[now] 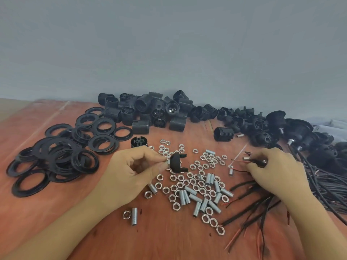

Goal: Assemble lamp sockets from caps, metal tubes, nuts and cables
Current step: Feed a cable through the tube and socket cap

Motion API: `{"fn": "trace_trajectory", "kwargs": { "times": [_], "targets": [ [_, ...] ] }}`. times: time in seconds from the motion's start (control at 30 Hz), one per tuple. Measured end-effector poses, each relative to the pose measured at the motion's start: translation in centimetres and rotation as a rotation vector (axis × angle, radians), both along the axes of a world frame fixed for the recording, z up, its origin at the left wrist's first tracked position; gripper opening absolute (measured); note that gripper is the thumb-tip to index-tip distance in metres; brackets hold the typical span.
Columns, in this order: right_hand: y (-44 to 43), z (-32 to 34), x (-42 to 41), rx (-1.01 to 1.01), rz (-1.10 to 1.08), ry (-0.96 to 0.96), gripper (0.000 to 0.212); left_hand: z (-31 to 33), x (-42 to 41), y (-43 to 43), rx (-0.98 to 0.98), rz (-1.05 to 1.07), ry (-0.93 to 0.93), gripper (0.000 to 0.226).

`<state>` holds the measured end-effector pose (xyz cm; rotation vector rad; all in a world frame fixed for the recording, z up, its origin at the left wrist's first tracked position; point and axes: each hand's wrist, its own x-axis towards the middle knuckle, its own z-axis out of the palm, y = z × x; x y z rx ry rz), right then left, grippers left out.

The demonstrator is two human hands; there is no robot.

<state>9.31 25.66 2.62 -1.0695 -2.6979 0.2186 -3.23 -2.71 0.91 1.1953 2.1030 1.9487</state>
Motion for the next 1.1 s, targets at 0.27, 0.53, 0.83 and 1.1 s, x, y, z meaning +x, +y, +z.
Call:
{"fn": "trace_trajectory", "kwargs": {
  "times": [0.27, 0.53, 0.83, 1.1],
  "targets": [
    [0.5, -0.9, -0.4, -0.019, 0.069, 0.243, 0.009, 0.0, -0.4, -0.2, 0.019, 0.040, 0.022, 0.008],
    [-0.3, -1.4, -0.8, 0.139, 0.381, 0.497, 0.005, 0.0, -0.3, -0.2, 0.000, 0.077, 0.012, 0.007],
    [-4.4, -1.3, -1.6, 0.037, 0.772, 0.758, 0.013, 0.1, -0.2, -0.3, -0.075, -0.079, -0.062, 0.030],
    [-8.6, -1.7, -2.7, 0.091, 1.066, 0.702, 0.019, 0.3, 0.1, -0.2, -0.065, -0.292, -0.225, 0.020]
  ]
}}
